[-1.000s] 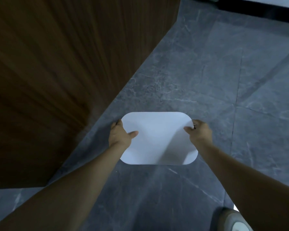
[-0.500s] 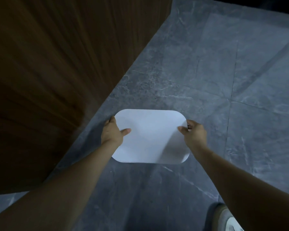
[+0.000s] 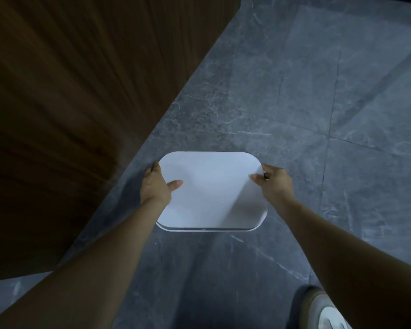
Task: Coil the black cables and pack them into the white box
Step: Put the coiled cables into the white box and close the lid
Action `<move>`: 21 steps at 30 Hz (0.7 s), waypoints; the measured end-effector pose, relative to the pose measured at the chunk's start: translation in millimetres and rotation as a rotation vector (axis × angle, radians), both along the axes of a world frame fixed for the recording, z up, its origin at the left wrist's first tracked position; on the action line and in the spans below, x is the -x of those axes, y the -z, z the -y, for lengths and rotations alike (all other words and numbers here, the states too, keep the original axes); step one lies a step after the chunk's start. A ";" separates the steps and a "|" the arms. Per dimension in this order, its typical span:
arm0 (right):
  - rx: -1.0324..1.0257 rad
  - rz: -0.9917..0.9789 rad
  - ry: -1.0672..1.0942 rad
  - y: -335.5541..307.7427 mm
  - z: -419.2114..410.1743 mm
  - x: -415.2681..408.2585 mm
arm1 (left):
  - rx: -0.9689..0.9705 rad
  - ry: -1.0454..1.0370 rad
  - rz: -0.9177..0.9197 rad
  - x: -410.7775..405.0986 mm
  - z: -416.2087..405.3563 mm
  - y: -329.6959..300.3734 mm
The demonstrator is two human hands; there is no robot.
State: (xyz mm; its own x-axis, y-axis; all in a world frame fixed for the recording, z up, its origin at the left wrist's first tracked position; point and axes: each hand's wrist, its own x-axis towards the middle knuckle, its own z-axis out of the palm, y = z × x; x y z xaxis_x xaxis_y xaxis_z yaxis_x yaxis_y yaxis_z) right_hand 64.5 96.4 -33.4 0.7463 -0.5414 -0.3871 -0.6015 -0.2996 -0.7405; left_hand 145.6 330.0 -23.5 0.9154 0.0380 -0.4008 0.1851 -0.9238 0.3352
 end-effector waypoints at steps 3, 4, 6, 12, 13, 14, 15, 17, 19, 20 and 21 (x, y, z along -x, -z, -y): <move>-0.010 -0.006 -0.019 -1.3 -1.8 3.4 | 0.004 0.010 -0.005 1.7 -2.4 -0.6; -0.007 -0.007 -0.031 -1.3 -2.5 5.0 | 0.010 0.005 -0.014 3.7 -3.5 -0.1; -0.011 -0.007 -0.051 -2.1 -4.9 10.1 | 0.013 -0.011 -0.034 10.7 -7.2 1.9; 0.004 -0.019 -0.071 -3.4 -9.9 17.2 | -0.021 0.010 -0.036 14.0 -11.3 5.4; -0.001 -0.021 -0.068 -2.7 -8.9 16.5 | -0.024 0.014 -0.044 13.5 -10.6 5.4; -0.006 -0.026 -0.063 -2.2 -7.9 16.0 | -0.022 0.008 -0.051 14.1 -9.7 5.5; -0.009 -0.031 -0.056 -1.4 -6.6 15.1 | -0.016 -0.007 -0.054 14.9 -9.1 6.4; -0.016 -0.041 -0.038 -0.4 -6.0 15.0 | -0.036 -0.018 -0.032 19.2 -7.8 6.5; -0.015 -0.046 -0.021 -1.5 -7.0 15.2 | -0.134 0.063 0.104 26.0 -4.5 6.2; -0.018 -0.054 -0.017 -2.4 -7.3 15.1 | -0.167 0.148 0.182 29.4 -0.3 6.3; -0.023 -0.057 -0.016 -3.2 -7.8 15.1 | -0.158 0.247 0.218 33.5 5.2 7.1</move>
State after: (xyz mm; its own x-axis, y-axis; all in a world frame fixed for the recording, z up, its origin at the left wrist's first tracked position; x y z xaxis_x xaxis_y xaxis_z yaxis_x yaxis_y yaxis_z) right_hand 49.4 104.1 -30.2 0.7314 -0.5197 -0.4415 -0.6379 -0.2927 -0.7123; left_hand 112.1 324.9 -30.6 0.9679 -0.1490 -0.2023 -0.1100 -0.9752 0.1920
